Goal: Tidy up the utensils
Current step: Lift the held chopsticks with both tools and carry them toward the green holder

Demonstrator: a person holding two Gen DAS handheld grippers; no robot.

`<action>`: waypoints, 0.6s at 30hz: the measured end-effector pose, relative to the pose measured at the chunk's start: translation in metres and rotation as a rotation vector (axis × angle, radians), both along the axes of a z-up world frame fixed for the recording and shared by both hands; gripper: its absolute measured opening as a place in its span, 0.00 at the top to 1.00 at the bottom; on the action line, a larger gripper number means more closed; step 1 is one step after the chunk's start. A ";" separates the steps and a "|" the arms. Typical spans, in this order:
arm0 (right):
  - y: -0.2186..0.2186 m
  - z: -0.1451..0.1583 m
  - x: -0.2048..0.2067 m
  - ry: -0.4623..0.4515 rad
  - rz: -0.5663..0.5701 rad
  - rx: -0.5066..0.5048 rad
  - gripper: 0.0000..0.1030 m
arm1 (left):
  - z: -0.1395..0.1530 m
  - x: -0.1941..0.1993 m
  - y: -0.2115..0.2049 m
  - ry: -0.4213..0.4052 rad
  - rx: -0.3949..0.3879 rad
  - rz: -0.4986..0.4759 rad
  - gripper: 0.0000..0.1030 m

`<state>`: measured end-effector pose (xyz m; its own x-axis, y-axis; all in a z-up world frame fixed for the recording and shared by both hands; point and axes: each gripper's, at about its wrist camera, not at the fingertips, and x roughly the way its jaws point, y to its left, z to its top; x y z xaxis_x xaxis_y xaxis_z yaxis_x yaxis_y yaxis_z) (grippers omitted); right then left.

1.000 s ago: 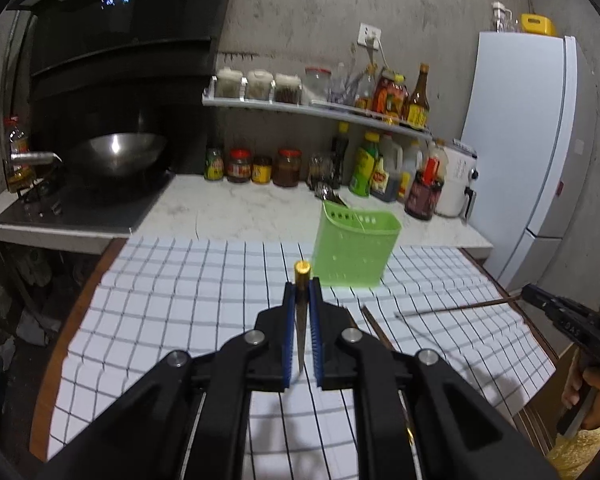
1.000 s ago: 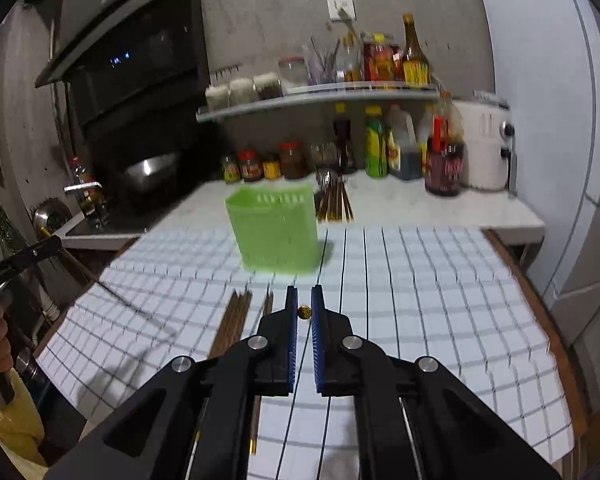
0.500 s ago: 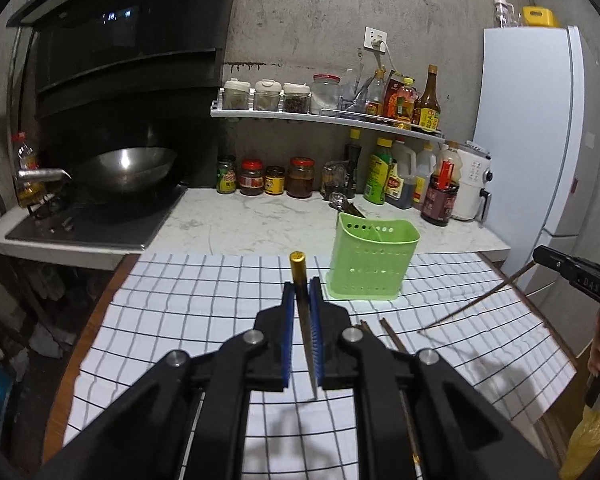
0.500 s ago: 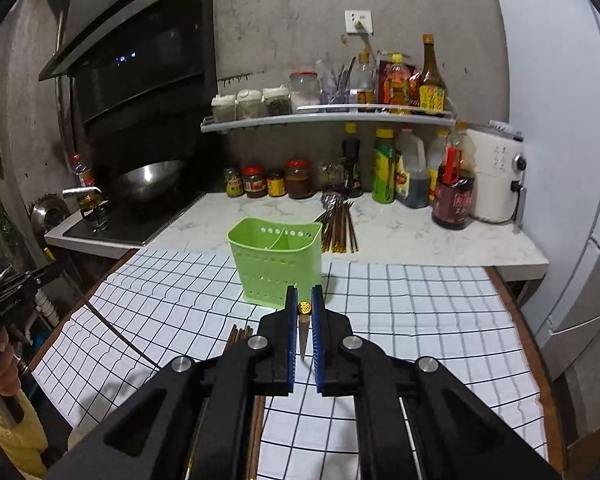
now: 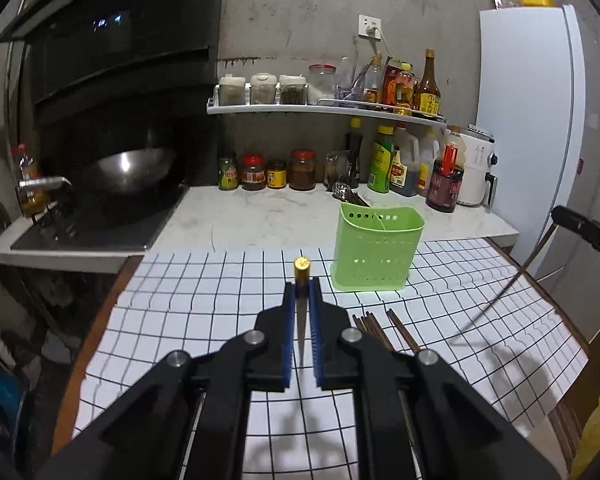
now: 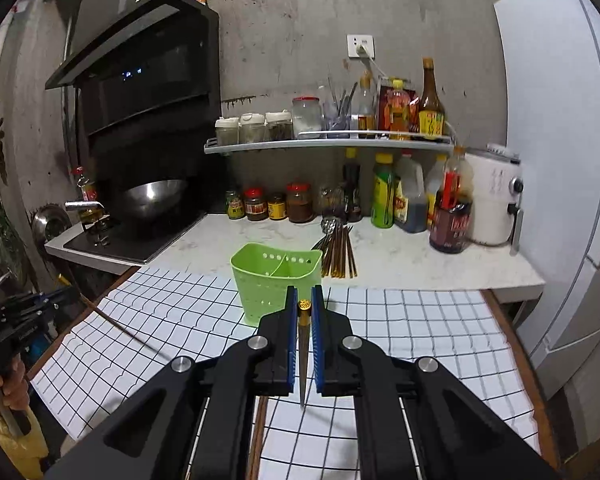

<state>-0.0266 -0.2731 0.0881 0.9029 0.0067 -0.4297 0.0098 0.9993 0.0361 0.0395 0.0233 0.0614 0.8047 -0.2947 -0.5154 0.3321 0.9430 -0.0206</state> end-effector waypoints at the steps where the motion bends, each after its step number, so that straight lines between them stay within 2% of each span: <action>1: 0.000 0.001 0.000 0.002 0.000 -0.003 0.93 | 0.000 0.000 -0.001 0.001 0.003 -0.005 0.94; 8: -0.001 -0.004 0.005 0.008 -0.023 -0.026 0.93 | -0.002 0.003 -0.004 0.017 -0.009 -0.014 0.94; 13: 0.007 -0.007 0.001 -0.012 -0.011 -0.059 0.94 | 0.008 0.002 -0.004 -0.018 -0.032 -0.018 0.94; 18: 0.003 -0.002 0.011 -0.044 -0.002 -0.025 0.94 | 0.021 0.010 -0.013 -0.039 -0.050 -0.036 0.94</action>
